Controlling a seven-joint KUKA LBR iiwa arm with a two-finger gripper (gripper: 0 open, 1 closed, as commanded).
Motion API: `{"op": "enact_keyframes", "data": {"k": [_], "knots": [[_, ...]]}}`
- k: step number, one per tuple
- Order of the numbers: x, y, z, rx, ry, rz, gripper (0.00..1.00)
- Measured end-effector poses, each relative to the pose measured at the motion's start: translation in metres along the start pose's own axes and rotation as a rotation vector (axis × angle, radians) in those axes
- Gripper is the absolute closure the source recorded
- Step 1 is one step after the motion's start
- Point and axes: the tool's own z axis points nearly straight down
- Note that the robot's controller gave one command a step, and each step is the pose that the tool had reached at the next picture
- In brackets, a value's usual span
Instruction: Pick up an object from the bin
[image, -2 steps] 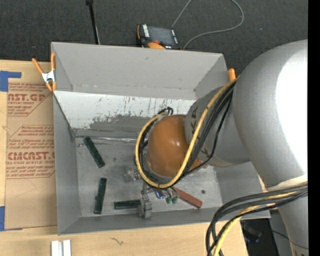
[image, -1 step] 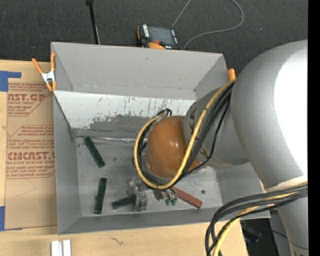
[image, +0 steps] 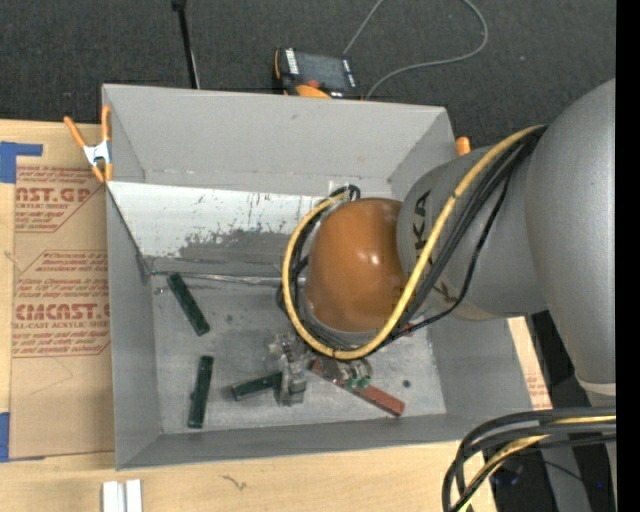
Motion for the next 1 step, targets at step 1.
{"op": "enact_keyframes", "data": {"k": [1], "knots": [[-0.0016, 0.0006, -0.0603, 0.0, 0.0, 0.0, 1.0]]}}
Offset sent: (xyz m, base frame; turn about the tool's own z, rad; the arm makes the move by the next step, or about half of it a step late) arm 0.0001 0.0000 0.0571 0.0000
